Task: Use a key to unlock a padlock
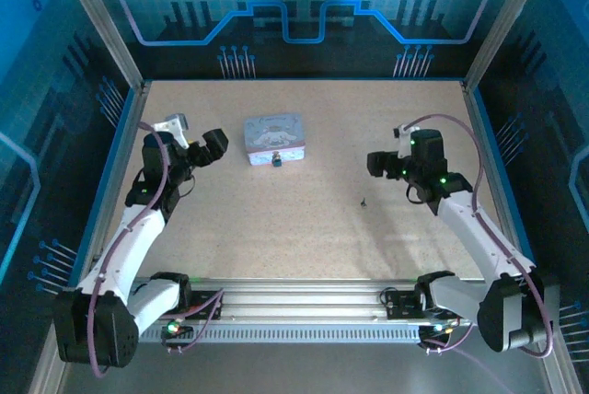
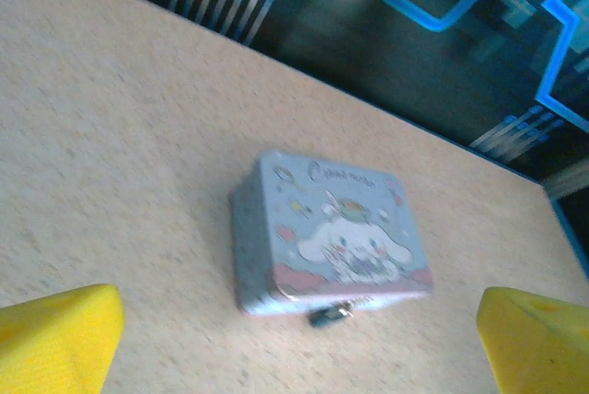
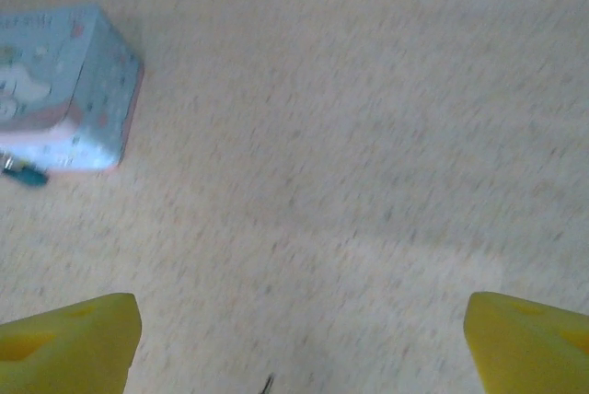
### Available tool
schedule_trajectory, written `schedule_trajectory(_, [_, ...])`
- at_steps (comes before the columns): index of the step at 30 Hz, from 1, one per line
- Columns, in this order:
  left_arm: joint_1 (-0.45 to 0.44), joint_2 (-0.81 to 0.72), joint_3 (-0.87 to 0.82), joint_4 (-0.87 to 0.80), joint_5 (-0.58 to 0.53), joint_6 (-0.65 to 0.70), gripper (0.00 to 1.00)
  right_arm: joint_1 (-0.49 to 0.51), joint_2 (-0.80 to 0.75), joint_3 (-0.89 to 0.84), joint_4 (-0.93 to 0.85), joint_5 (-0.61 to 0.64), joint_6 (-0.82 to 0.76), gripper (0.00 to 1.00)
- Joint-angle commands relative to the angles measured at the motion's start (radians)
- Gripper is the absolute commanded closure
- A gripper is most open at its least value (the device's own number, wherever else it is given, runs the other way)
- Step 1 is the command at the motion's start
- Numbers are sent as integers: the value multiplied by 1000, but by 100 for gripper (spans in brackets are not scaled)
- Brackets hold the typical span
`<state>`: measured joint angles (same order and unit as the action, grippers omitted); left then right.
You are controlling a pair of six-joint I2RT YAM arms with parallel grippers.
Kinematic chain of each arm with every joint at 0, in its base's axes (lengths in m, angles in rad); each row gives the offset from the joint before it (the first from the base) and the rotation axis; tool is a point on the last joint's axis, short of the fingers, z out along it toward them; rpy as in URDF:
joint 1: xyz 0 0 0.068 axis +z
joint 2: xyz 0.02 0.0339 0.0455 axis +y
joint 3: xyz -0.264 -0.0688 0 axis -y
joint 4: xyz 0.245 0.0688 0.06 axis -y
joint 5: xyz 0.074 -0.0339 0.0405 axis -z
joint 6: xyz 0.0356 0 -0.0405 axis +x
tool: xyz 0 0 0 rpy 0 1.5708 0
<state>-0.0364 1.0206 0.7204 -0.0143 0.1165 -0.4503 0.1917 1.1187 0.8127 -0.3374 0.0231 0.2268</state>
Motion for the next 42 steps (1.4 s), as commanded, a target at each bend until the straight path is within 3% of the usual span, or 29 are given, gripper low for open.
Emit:
schedule_trajectory(1, [-55, -12, -14, -48, 96, -116, 1, 28, 31, 38, -248, -60, 66, 13])
schedule_trajectory(6, [-161, 14, -50, 3, 86, -174, 1, 74, 126, 44, -320, -101, 119, 25])
schedule_trajectory(12, [-226, 64, -67, 85, 76, -217, 1, 85, 256, 38, -278, -144, 172, 38])
schedule_trajectory(24, [-258, 98, -53, 97, 77, -222, 1, 108, 442, 99, -252, -101, 229, 55])
schedule_trajectory(42, [-260, 102, -41, 81, 74, -217, 1, 126, 509, 112, -258, -75, 235, 72])
